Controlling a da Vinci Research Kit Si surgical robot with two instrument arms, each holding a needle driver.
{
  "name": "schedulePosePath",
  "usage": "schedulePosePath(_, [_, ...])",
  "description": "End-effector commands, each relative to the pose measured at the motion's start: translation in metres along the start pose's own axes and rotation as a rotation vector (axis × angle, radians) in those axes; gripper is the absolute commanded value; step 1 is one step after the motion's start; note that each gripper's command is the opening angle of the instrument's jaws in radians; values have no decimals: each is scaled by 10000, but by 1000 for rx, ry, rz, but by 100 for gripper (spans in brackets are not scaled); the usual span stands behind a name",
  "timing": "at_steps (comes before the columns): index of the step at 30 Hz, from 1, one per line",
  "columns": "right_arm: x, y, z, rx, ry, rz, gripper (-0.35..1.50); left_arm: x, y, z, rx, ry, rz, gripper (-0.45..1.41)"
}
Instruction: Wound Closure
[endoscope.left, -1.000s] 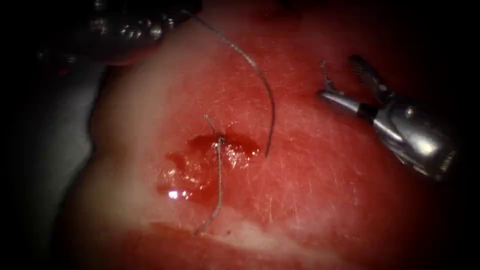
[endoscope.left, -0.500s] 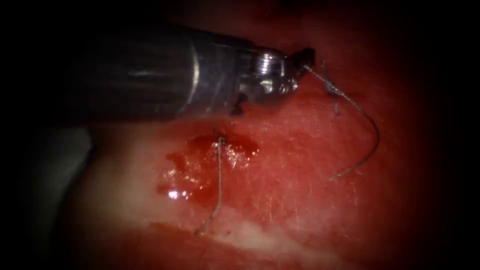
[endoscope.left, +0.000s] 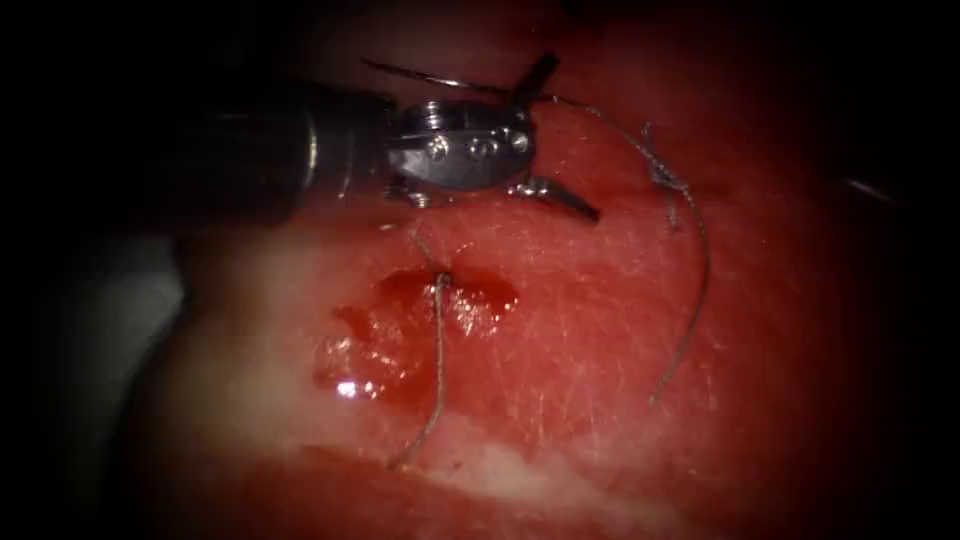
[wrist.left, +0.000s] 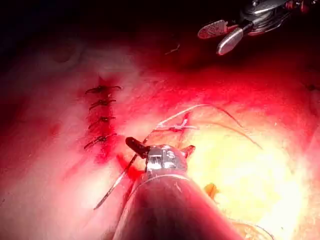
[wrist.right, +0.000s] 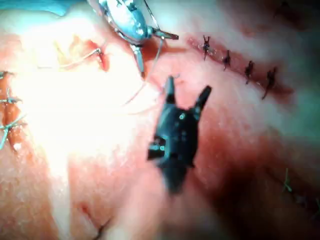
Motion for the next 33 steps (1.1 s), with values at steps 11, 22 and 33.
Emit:
schedulePosePath(11, [-6,-10,10,4,1,0,96,9,31,-88,-61,19,-9,128])
schedulePosePath(22, [-7,-14,11,30,-8,1,103,-20,112,-149,-95,-36,-74,111])
schedulePosePath(33, [-5,-31,19,47,-10,5,101,-89,182,-120,-6,-198,-212,98])
